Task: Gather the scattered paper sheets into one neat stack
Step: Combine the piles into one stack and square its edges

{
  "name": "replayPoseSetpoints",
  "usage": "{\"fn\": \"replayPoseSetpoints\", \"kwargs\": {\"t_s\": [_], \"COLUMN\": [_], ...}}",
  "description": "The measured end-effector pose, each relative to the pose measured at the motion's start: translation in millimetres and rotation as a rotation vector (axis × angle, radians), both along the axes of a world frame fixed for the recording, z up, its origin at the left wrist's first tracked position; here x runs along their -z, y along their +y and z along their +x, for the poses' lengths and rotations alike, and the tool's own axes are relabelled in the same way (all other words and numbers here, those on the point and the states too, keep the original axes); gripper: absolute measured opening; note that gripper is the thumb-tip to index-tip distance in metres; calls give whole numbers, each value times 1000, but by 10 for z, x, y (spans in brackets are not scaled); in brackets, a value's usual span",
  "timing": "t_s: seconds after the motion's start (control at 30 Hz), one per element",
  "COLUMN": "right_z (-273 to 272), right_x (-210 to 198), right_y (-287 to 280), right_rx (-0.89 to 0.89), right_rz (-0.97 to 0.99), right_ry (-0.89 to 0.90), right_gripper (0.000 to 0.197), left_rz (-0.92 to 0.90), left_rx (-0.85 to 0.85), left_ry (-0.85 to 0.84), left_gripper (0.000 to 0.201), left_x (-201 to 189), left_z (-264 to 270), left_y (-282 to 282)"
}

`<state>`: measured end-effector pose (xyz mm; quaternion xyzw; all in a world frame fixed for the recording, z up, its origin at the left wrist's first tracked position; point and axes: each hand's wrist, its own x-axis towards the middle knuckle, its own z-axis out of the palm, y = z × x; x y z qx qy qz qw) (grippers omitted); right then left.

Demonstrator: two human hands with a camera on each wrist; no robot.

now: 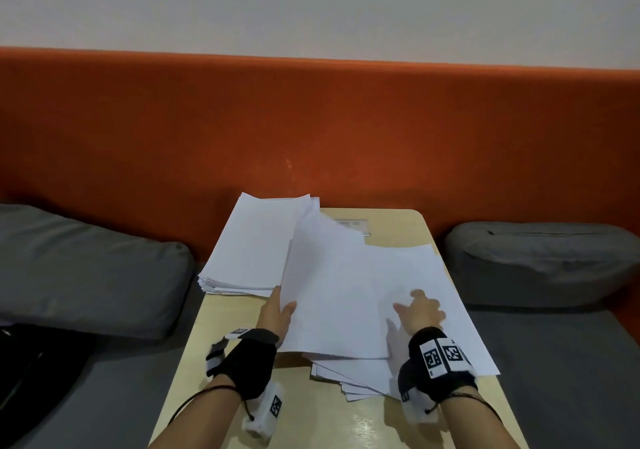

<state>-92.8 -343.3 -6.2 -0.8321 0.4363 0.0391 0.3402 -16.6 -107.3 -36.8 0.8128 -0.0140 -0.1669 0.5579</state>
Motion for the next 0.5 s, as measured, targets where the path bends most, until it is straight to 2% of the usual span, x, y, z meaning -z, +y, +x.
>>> {"fn": "replayPoseSetpoints", "kwargs": {"t_s": [0.07, 0.13, 0.2, 0.4, 0.5], "right_z": [-92, -171, -191, -178, -193], "right_x": [70, 143, 201, 226, 223], "right_y": [-56, -71, -80, -107, -70], "right_rx": [19, 18, 29, 81, 29], "right_rz": [-72, -122, -149, -61, -150], "right_ry": [207, 279, 273, 238, 245], "right_gripper": [60, 67, 72, 73, 67], "left_rz": [43, 58, 65, 80, 89], "left_rx": [-14, -20, -23, -23, -17], "left_ry": [56, 89, 103, 118, 125], "left_gripper": [47, 49, 49, 52, 53], "left_x": [173, 306, 375, 398, 416], "left_z": [18, 22, 41, 70, 76], "left_y": [56, 104, 117, 105, 110]}}
